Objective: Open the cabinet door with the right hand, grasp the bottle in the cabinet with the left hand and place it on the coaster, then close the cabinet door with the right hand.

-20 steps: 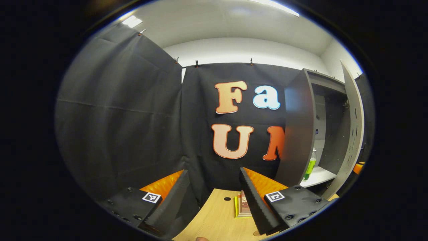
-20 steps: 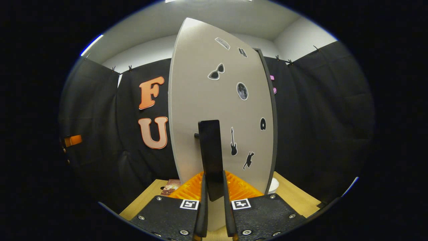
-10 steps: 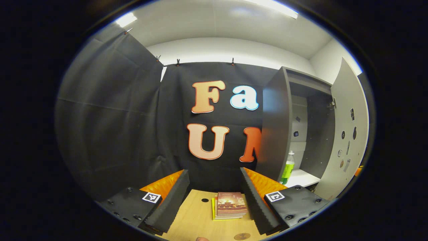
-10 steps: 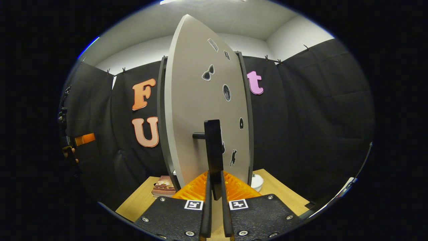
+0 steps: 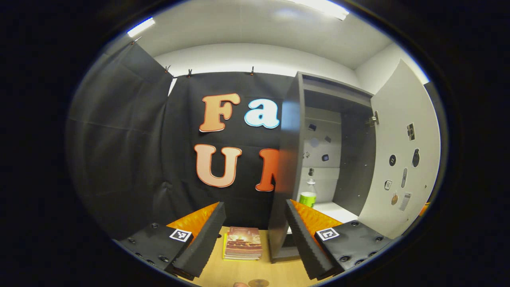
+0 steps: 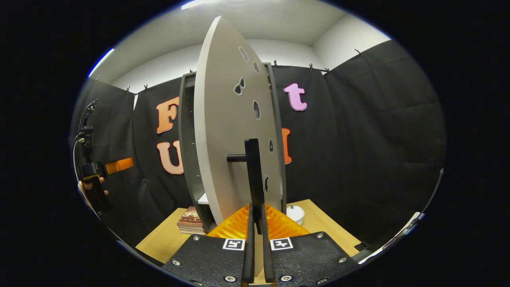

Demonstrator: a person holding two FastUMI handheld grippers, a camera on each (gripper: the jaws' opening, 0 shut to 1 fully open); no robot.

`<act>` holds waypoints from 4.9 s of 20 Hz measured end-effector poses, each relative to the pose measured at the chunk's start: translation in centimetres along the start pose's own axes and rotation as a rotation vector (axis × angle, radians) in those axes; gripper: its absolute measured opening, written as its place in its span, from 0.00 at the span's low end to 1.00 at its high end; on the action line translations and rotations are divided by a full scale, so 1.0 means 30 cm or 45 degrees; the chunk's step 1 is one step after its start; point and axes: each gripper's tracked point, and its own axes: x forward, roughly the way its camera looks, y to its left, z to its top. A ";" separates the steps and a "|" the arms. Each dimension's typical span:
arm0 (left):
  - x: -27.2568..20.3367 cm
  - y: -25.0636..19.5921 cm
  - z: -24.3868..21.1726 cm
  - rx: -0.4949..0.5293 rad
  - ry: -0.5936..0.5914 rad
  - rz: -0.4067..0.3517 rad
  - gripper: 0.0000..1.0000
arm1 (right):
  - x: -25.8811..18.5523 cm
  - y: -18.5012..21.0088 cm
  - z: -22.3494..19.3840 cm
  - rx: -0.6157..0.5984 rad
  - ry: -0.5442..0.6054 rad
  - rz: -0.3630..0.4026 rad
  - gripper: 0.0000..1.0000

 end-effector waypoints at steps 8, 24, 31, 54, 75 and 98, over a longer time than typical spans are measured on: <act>0.088 -0.312 -0.044 0.059 0.009 -0.018 0.98 | -0.008 -0.194 0.004 -0.006 -0.007 -0.037 0.08; 0.663 -0.642 -0.368 0.120 0.128 -0.095 0.96 | -0.052 -0.435 0.024 0.090 -0.046 -0.051 0.10; 0.824 -0.641 -0.459 0.167 0.173 -0.053 0.98 | -0.090 -0.577 -0.018 0.097 -0.028 -0.208 0.24; 0.734 -0.635 -0.414 0.063 0.208 -0.142 0.82 | -0.007 -0.692 -0.060 0.104 0.024 -0.289 0.93; 0.142 -0.197 -0.830 0.101 0.284 -0.008 0.83 | 0.038 -0.587 -0.082 0.100 0.081 -0.141 0.99; 0.030 -0.007 -1.565 0.007 0.567 0.157 0.84 | 0.028 -0.549 -0.101 0.044 0.155 -0.202 0.99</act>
